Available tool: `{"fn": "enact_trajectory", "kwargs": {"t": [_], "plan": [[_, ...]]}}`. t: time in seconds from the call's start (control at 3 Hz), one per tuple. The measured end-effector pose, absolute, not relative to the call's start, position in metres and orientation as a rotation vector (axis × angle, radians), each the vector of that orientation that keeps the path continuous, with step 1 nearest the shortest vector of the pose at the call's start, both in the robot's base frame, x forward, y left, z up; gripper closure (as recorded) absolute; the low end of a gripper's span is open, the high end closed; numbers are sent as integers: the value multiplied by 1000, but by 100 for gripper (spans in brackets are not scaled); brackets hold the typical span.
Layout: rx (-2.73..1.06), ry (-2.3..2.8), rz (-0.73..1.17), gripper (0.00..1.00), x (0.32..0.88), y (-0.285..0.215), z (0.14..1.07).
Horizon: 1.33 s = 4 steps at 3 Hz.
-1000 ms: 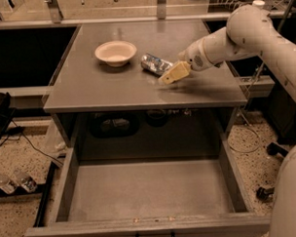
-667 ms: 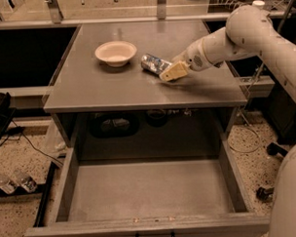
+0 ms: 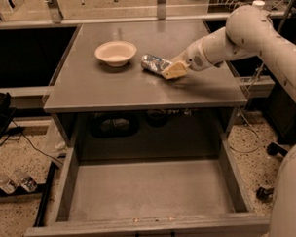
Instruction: Place redbull can into top drawer
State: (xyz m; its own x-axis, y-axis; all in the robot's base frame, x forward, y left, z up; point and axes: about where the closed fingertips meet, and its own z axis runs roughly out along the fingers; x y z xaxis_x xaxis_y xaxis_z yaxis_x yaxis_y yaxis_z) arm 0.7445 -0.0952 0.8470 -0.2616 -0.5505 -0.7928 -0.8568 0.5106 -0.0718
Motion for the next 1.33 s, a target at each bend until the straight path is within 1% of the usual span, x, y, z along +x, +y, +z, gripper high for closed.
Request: {"fn": "enact_trajectory", "kwargs": {"t": [0.33, 1.0, 1.33], "plan": [[-1155, 1949, 483, 100, 744, -95, 847], [-1222, 1918, 493, 100, 722, -91, 863], [-1262, 1877, 485, 100, 699, -93, 881]]}}
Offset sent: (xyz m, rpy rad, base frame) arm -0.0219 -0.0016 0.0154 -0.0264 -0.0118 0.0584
